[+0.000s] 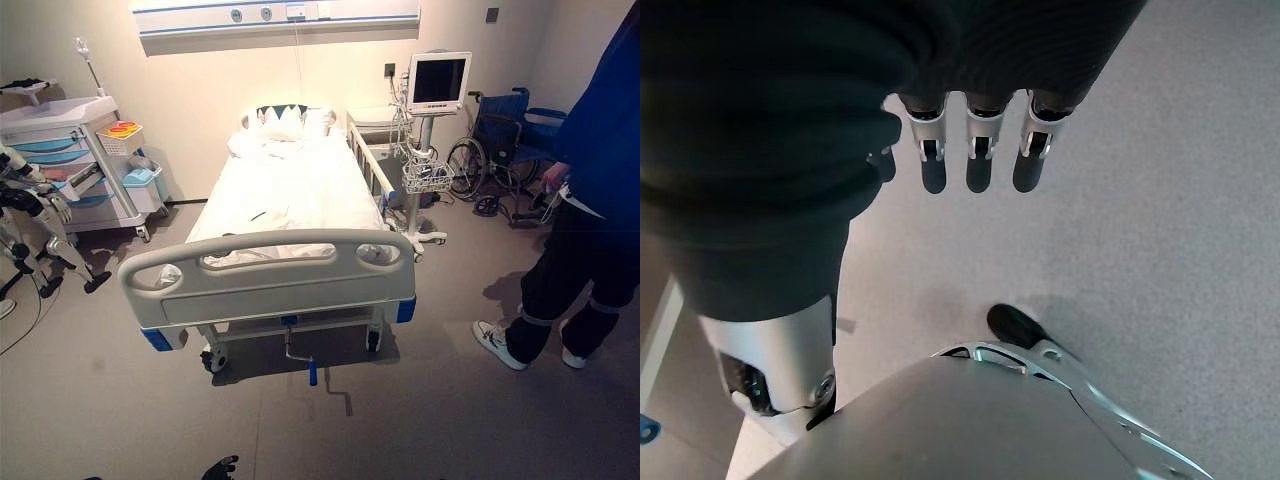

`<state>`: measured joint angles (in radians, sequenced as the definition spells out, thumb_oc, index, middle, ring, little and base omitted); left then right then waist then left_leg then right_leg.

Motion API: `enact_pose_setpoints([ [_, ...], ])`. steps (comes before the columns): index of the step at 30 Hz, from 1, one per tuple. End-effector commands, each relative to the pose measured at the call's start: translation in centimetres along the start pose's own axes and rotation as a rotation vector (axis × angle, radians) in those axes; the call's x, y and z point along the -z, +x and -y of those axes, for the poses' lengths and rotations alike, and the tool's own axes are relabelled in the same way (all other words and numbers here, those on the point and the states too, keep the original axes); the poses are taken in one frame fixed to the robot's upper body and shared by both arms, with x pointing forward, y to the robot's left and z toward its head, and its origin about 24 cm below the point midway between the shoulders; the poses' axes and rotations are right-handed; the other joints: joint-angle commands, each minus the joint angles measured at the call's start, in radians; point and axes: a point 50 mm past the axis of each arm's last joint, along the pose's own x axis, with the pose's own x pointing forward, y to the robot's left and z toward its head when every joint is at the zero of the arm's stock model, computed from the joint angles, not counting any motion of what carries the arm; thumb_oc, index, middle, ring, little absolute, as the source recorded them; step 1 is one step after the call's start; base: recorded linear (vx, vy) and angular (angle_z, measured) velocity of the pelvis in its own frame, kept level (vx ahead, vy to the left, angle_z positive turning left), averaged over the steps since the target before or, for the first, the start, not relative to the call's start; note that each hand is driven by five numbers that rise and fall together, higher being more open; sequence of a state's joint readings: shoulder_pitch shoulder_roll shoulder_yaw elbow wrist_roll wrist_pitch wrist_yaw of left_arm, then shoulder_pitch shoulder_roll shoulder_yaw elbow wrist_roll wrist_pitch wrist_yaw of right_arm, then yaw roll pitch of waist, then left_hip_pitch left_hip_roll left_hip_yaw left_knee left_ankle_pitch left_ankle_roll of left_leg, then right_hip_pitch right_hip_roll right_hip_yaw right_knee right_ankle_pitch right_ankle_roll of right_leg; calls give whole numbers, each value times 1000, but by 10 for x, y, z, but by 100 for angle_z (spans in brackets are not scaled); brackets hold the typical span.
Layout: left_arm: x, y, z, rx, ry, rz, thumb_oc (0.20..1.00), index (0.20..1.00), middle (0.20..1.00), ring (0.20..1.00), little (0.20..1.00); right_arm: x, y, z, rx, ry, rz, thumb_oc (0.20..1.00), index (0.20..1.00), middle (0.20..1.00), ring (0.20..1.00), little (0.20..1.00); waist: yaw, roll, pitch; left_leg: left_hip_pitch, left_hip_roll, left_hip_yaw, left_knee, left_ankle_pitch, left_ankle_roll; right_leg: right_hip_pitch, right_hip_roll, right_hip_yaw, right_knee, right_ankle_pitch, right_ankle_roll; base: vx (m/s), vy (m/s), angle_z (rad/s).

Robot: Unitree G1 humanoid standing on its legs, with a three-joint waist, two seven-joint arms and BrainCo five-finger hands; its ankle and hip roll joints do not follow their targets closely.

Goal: Raise the hospital bed

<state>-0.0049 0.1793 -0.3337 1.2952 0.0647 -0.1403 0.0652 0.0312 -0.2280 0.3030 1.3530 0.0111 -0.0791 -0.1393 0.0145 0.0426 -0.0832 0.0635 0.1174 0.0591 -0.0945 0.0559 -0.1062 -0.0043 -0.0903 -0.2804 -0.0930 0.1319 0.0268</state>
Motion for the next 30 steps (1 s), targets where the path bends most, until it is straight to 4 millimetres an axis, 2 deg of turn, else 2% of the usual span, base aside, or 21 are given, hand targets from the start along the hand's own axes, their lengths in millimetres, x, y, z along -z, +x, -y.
enact_pose_setpoints([
  [1, -21, 5, 0, 8, 19, 37, 1000, 1000, 1000, 1000, 1000, -24, 4, 6, 11, -13, 26, 1000, 1000, 1000, 1000, 1000, 4, -38, 49, 64, -90, 19, 21, -76, 75, 107, -44, 20, 56, -108, 103, 0, 0, 0],
  [9, -23, 5, -1, 9, 19, 41, 1000, 1000, 1000, 1000, 1000, -26, 5, 9, 17, -24, 30, 1000, 1000, 1000, 1000, 1000, 3, -36, 48, 64, -88, 20, 21, -76, 75, 104, -43, 23, 57, -107, 103, 0, 0, 0],
  [14, -26, 6, -1, 15, 18, 42, 1000, 1000, 1000, 1000, 1000, -28, 6, 20, 43, -48, 28, 1000, 1000, 1000, 1000, 1000, 2, -30, 37, 73, -86, 14, 20, -88, 79, 108, -41, 23, 58, -108, 104, -9, 22, 0],
  [22, -12, 4, 2, 24, 1, -1, 1000, 1000, 1000, 1000, 1000, -27, 6, 16, 31, -61, 24, 1000, 1000, 1000, 1000, 1000, -17, -23, 43, 81, -83, 21, 20, -88, 79, 104, -38, 43, 58, -106, 101, -9, -3, -1],
  [30, -14, 4, 4, 31, -8, 6, 1000, 1000, 1000, 1000, 1000, -29, 6, 15, 32, -69, 31, 1000, 1000, 1000, 1000, 1000, -23, -24, 49, 78, -86, 23, 22, -88, 80, 104, -37, 46, 62, -107, 97, -7, -1, -2],
])
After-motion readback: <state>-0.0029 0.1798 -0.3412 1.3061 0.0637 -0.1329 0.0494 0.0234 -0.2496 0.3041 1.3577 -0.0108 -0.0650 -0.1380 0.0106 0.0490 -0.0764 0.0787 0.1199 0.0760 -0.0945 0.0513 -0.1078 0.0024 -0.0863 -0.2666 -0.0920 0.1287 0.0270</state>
